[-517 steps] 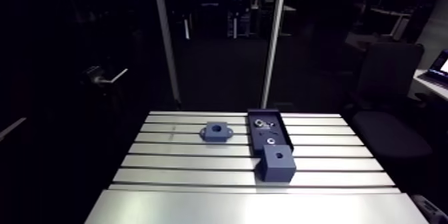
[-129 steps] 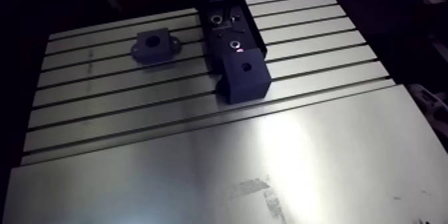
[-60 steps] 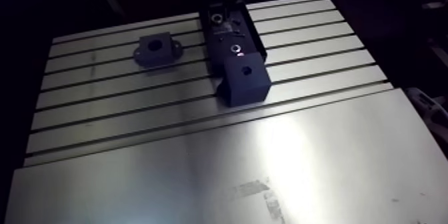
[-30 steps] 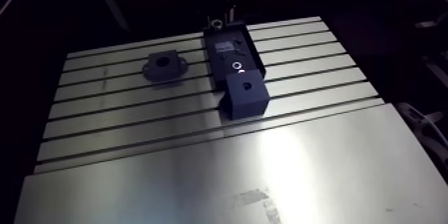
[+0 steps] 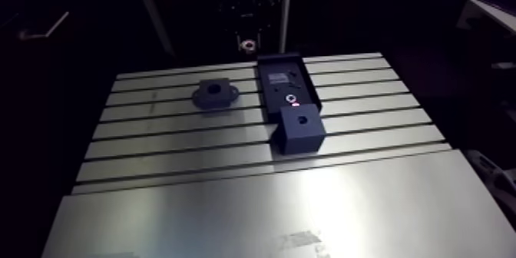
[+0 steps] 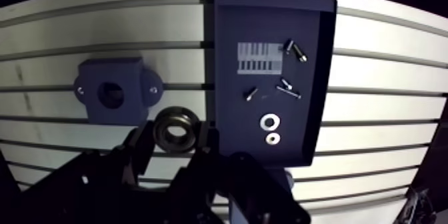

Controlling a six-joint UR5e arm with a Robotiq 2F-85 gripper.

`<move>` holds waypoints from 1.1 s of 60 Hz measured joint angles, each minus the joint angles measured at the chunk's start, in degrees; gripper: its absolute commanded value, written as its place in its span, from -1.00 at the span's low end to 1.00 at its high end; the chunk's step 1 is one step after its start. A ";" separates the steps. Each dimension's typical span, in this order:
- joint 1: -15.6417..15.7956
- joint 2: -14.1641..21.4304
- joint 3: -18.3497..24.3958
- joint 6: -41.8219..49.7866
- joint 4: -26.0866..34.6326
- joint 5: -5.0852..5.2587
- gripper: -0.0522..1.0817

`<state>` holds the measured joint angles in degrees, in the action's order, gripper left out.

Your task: Pick up the bearing and press it into the housing until flush.

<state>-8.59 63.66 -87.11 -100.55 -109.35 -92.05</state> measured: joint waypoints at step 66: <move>5.98 -1.72 -4.56 2.24 -6.43 1.92 0.36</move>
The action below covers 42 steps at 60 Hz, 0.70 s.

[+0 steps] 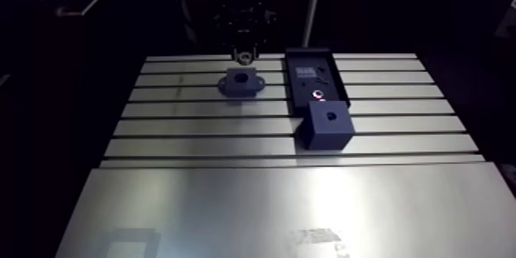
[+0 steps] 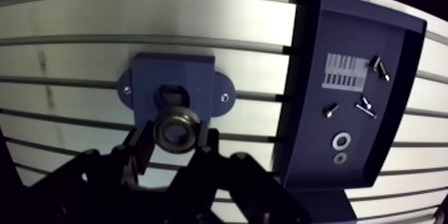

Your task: Pick up the bearing and press it into the housing until flush.

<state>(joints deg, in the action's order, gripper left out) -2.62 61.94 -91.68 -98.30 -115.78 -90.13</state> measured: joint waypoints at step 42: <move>1.03 -2.47 -0.04 0.08 -1.98 -0.46 0.39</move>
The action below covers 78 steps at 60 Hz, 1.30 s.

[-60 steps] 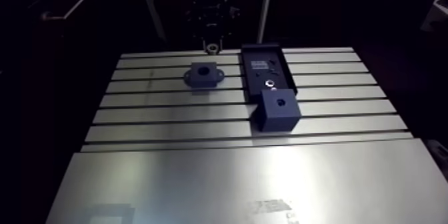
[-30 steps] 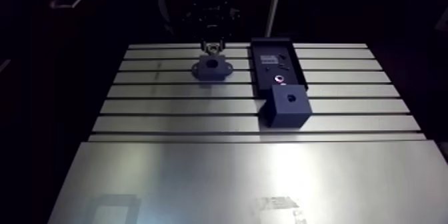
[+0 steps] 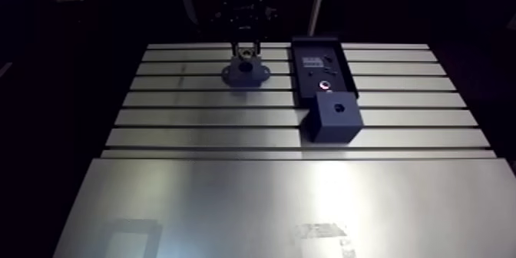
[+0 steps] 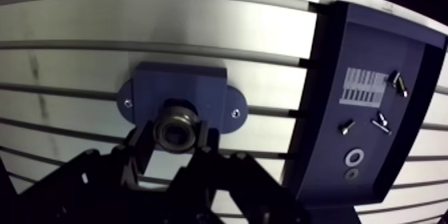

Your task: Pick up the bearing and press it into the housing until flush.

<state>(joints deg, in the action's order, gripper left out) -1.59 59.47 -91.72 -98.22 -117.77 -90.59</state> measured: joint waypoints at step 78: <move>0.61 -2.15 0.14 -0.39 -0.25 -0.13 0.38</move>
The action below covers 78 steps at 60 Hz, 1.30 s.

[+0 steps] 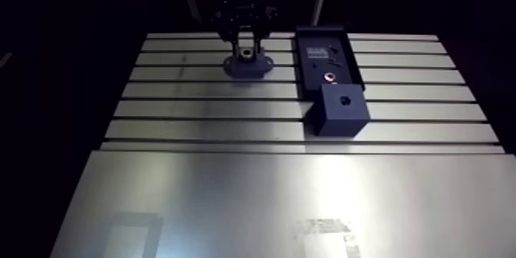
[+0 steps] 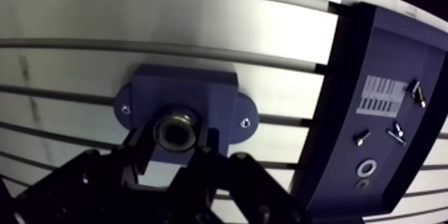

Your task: Pick up the bearing and press it into the housing until flush.

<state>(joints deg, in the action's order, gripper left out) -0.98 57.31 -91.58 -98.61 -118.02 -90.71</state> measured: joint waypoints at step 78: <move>0.01 -0.41 0.13 -0.40 0.02 -0.29 0.38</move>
<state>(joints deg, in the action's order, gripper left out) -0.97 56.90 -91.45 -99.01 -118.00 -91.00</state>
